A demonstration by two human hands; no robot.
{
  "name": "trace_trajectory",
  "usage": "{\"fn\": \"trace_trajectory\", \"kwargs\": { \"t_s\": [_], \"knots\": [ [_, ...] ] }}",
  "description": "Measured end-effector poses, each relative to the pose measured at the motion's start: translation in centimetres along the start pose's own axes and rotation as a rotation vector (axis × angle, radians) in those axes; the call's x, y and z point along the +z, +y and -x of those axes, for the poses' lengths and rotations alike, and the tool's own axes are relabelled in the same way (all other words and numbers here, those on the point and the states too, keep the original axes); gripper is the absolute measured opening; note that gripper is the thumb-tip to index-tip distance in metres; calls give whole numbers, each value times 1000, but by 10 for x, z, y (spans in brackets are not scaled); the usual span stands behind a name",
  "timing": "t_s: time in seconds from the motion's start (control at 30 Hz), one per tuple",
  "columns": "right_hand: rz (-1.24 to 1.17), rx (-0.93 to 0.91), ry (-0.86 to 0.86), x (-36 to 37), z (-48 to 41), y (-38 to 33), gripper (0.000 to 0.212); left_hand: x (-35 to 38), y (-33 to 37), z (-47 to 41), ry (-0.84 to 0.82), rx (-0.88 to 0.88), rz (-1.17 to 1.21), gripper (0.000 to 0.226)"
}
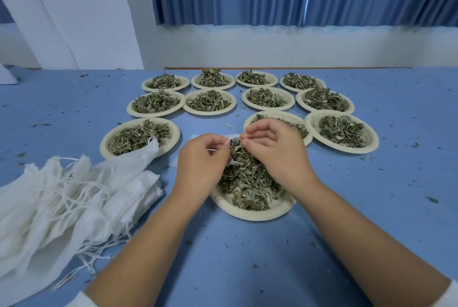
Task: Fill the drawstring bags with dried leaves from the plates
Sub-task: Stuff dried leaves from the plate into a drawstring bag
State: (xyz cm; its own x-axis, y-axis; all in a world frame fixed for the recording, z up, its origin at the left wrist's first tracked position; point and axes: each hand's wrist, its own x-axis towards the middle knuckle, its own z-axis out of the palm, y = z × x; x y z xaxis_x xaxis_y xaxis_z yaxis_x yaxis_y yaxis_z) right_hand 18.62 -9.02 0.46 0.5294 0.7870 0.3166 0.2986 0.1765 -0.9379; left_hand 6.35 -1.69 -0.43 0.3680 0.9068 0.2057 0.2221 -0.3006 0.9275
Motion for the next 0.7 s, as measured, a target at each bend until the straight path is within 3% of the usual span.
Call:
{"fn": "trace_trajectory", "kwargs": {
  "t_s": [0.07,0.17,0.3,0.43,0.57,0.7],
  "knots": [
    [0,-24,-23,1,0,1,20,0,1,0,-4,-11,16,8],
    [216,-60,74,-5,-3,3,19,-2,1,0,11,-10,36,9],
    [196,309,-131,-21,-10,1,32,-5,0,-2,1,-43,142,11],
    [67,366,-194,-15,-9,3,32,-3,2,-2,-84,-89,288,8],
    [-25,299,-142,-8,-8,3,14,-2,2,-2,-75,4,126,12],
    [173,261,-74,-4,-10,6,9,3,4,5,-114,269,-113,14]
  ]
}}
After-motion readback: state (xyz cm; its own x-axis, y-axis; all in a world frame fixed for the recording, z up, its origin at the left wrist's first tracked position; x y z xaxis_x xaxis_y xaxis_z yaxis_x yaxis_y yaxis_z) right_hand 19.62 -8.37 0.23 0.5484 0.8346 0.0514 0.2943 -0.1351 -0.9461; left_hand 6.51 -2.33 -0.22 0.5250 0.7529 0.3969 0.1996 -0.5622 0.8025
